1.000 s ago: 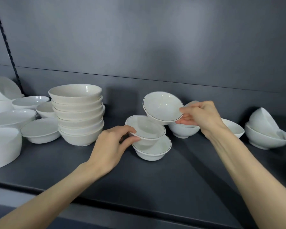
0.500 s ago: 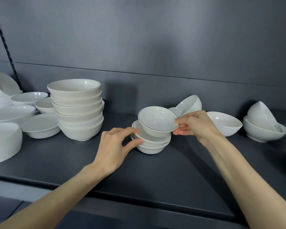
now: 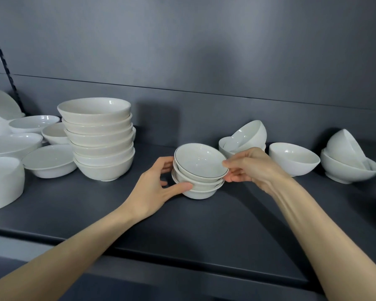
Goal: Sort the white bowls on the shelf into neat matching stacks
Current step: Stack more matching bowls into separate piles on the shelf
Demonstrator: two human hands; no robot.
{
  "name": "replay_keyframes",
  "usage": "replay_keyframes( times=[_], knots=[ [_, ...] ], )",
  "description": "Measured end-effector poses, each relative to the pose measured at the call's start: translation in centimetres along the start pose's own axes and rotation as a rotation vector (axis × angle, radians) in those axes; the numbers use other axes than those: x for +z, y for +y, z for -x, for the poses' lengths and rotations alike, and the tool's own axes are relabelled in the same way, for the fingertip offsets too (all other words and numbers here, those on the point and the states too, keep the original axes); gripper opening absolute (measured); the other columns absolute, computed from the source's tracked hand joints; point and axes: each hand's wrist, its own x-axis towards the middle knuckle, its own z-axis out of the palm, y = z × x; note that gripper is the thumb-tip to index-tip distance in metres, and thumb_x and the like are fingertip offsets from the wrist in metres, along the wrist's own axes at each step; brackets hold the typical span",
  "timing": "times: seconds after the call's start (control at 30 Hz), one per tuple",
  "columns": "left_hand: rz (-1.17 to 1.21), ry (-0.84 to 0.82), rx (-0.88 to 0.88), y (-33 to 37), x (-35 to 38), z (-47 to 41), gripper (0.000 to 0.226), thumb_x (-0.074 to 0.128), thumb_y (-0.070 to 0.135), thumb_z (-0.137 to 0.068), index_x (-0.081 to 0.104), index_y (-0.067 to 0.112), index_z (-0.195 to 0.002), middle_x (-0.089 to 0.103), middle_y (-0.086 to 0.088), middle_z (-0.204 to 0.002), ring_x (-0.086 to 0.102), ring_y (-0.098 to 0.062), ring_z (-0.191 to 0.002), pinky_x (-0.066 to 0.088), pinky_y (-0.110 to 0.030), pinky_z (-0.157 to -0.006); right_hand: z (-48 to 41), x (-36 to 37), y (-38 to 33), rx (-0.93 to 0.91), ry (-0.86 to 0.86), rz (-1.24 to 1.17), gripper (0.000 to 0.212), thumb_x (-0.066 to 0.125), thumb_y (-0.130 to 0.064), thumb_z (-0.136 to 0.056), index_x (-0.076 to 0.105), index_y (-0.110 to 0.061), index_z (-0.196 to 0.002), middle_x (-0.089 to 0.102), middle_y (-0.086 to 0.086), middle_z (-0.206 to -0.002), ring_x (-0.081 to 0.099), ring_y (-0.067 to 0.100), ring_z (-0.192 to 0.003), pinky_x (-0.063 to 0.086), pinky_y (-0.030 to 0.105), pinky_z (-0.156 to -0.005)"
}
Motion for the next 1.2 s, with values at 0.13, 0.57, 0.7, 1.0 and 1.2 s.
replay_keyframes(
  times=[0.13, 0.57, 0.7, 1.0, 1.2],
  knots=[
    [0.065, -0.027, -0.032, -0.6, -0.1, -0.4, 0.074, 0.079, 0.056, -0.052, 0.046, 0.043, -0.117, 0.056, 0.024, -0.124, 0.050, 0.007, -0.119, 0.052, -0.034, -0.094, 0.1, -0.5, 0.4, -0.039, -0.007, 0.059, 0.031, 0.074, -0.020, -0.082, 0.058, -0.002, -0.102, 0.069, 0.012, -0.071, 0.066, 0.015, -0.056, 0.054, 0.019, -0.054],
    [0.152, -0.137, -0.028, -0.6, -0.6, -2.0, 0.061, 0.083, 0.014, -0.067, 0.053, 0.039, -0.114, 0.060, 0.006, -0.126, 0.062, -0.002, -0.108, 0.052, -0.020, -0.089, -0.8, 0.1, 1.7, -0.250, -0.258, 0.117, 0.045, 0.080, -0.008, -0.074, 0.063, -0.018, -0.115, 0.070, -0.003, -0.115, 0.066, 0.011, -0.106, 0.050, 0.030, -0.098],
    [0.144, -0.083, -0.039, -1.3, -1.2, -3.4, 0.071, 0.081, 0.009, -0.071, 0.047, 0.025, -0.131, 0.056, 0.006, -0.131, 0.061, -0.004, -0.110, 0.051, -0.016, -0.087, -2.7, 1.5, 1.2, -0.249, -0.192, 0.160, 0.049, 0.082, -0.018, -0.073, 0.062, -0.016, -0.117, 0.068, -0.001, -0.116, 0.063, 0.013, -0.111, 0.049, 0.037, -0.100],
    [0.118, -0.019, -0.011, -3.5, -1.1, -5.3, 0.073, 0.075, 0.013, -0.079, 0.040, 0.026, -0.142, 0.055, 0.013, -0.132, 0.052, -0.005, -0.123, 0.041, -0.034, -0.108, -4.8, 4.0, 1.7, -0.239, -0.068, 0.008, 0.049, 0.078, -0.015, -0.077, 0.057, -0.014, -0.121, 0.066, -0.004, -0.117, 0.061, 0.016, -0.112, 0.057, 0.028, -0.084],
    [0.081, 0.017, 0.021, -3.7, -1.0, -5.5, 0.069, 0.075, 0.014, -0.079, 0.042, 0.034, -0.136, 0.055, 0.029, -0.121, 0.052, 0.009, -0.117, 0.043, -0.034, -0.107, -5.0, 4.2, 1.8, -0.260, -0.045, -0.038, 0.039, 0.076, -0.015, -0.079, 0.061, -0.014, -0.116, 0.069, -0.005, -0.111, 0.063, 0.008, -0.096, 0.056, 0.023, -0.079]
  ],
)
